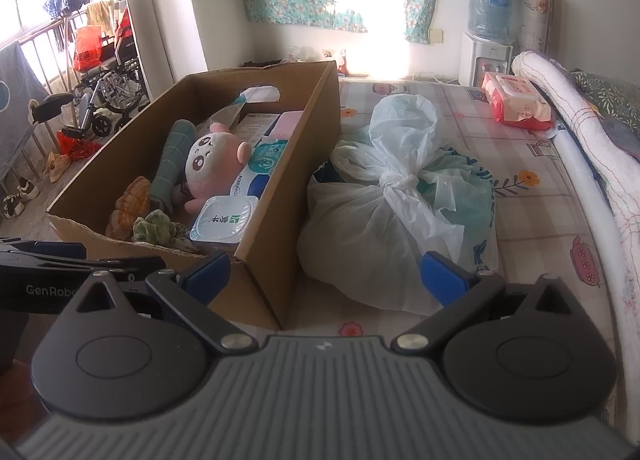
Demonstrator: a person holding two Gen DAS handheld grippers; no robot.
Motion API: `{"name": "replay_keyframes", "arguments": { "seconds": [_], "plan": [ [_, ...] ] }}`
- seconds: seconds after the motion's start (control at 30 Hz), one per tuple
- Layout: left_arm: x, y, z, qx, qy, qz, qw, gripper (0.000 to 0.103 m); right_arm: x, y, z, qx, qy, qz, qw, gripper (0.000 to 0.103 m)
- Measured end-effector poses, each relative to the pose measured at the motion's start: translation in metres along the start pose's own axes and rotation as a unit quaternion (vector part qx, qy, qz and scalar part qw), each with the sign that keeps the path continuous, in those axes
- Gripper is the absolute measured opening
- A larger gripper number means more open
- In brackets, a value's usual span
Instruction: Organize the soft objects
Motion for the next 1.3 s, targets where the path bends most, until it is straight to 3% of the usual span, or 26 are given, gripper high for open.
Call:
{"name": "replay_keyframes", "arguments": {
  "seconds": [1.3],
  "plan": [
    [0.0089,0.0033,0.0018,0.006,-0.010,0.002,0.9999,0.103,0.0048,0.0043,-0.0053,0.009,0.000,-0.001,1.000,0.102]
  ]
}}
Point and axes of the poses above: each gripper's, at about its wrist camera, not at the fingertips, and z roughly against the way its jaws point, x to its left, y to its underside, the point moved 4 cm from there along -z, roughly the way its jaws point, and after that the axes turned 14 degrees about -z, right-handed, at the moved point
